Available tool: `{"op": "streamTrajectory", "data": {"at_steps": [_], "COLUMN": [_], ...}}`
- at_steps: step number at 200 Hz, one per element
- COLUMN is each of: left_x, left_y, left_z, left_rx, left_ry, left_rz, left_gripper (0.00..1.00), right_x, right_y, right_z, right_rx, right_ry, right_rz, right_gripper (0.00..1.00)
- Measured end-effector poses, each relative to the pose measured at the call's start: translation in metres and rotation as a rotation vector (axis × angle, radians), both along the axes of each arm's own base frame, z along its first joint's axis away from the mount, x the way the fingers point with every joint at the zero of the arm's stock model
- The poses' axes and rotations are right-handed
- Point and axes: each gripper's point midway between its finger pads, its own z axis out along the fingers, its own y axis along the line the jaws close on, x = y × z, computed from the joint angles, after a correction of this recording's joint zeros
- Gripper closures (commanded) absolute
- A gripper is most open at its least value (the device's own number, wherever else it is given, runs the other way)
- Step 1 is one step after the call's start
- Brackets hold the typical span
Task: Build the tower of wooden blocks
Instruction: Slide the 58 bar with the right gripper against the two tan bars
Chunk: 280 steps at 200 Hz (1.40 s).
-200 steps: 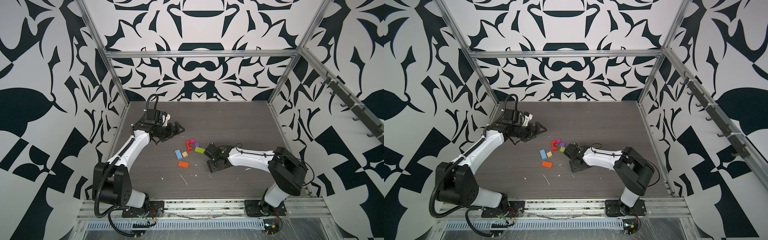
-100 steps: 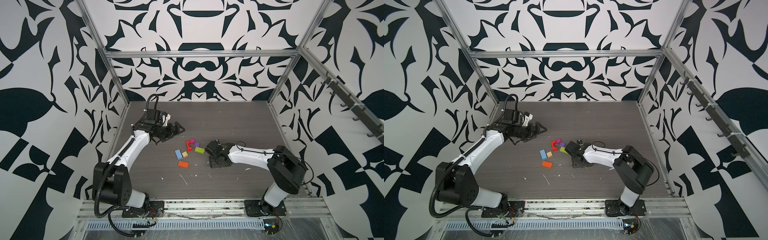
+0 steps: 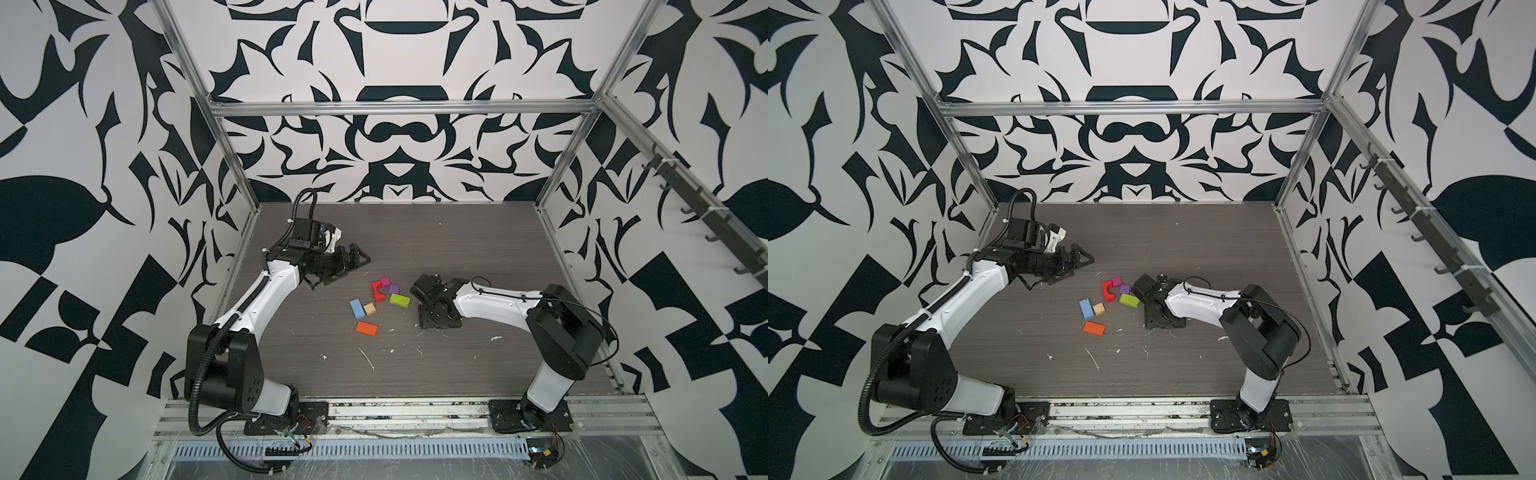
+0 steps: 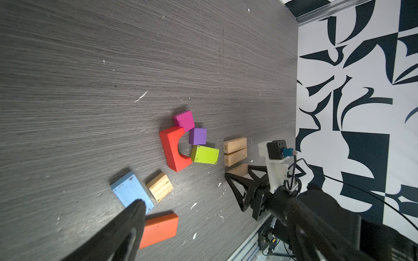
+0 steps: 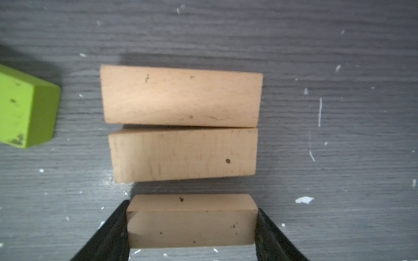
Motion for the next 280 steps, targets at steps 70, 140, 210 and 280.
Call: {"op": "streamTrajectory", "data": {"at_steps": [70,140,210,280], "left_x": [0.000,0.000,-0.001,-0.001], "left_y": [0.000,0.000,0.000,0.000], "left_z": [0.000,0.000,-0.002,-0.002], "left_rx": [0.000,0.000,0.001,0.001], "left_ry": [0.000,0.000,0.005,0.005], "left_rz": [0.000,0.000,0.000,0.000], "left_gripper": [0.00,0.00,0.00,0.00], "right_x": [0.008,0.017,0.020,0.024], "right_y": [0.003,0.004,0.004,0.005], "right_z": [0.000,0.001,0.001,0.001], "right_rx": [-0.006,-0.012,-0.014,-0.006], "right_ry": [0.004,-0.012,-0.015,-0.026], "right_rz": [-0.007,-0.004,-0.006,-0.011], "right_gripper": [0.35,0.35,0.34,0.21]}}
